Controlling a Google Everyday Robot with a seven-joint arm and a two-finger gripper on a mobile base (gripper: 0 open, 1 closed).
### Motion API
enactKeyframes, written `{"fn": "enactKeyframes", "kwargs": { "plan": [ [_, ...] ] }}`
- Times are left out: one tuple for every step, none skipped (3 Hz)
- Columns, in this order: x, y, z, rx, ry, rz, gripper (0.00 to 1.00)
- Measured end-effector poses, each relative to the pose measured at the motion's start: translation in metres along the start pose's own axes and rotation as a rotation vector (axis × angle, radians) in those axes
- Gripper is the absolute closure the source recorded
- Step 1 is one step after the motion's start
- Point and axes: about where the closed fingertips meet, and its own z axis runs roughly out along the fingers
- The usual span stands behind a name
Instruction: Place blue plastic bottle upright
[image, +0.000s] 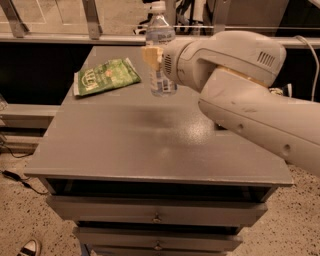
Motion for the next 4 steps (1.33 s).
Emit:
{"fn": "enactKeyframes", "kwargs": {
  "plan": [
    [0.003, 0.007, -0.003, -0.067, -0.034, -0.100, 1.00],
    [0.006, 0.011, -0.006, -0.116, -0.056, -0.128, 1.00],
    [0.009, 0.014, -0.008, -0.148, -0.071, -0.089, 1.00],
    [0.019, 0.019, -0.010, -0.180, -0.082, -0.045, 1.00]
  ]
}}
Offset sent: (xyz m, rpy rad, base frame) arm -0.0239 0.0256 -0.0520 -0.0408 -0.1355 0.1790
